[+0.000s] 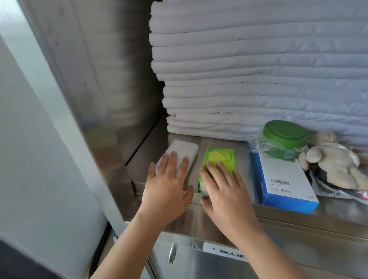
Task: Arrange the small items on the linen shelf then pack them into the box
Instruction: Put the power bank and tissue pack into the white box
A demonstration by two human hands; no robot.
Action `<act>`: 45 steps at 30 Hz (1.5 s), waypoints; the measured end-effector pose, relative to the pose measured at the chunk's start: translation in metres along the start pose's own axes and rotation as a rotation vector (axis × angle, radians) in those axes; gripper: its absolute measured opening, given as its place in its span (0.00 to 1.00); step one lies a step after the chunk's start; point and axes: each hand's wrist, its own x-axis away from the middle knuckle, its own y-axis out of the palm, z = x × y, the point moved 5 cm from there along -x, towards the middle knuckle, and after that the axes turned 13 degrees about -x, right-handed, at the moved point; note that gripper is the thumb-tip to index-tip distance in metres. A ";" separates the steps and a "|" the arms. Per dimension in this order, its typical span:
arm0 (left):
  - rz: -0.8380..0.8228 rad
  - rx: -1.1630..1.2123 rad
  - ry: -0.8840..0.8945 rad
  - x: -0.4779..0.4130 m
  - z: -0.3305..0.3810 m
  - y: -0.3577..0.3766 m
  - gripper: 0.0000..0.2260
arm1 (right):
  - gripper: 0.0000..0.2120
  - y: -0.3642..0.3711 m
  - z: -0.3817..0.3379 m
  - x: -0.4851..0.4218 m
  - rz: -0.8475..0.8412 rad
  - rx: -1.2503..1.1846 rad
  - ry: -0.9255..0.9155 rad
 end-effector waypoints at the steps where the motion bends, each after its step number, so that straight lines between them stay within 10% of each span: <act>1: -0.002 0.004 0.003 0.000 -0.001 0.002 0.30 | 0.32 0.001 0.000 0.000 0.001 -0.002 0.000; 39: 0.156 -0.172 0.019 0.023 0.012 -0.027 0.12 | 0.26 -0.015 -0.015 0.002 0.038 0.053 -0.043; 45: 0.197 -0.060 0.090 0.026 -0.001 -0.021 0.23 | 0.27 -0.016 -0.013 0.007 0.061 0.039 -0.052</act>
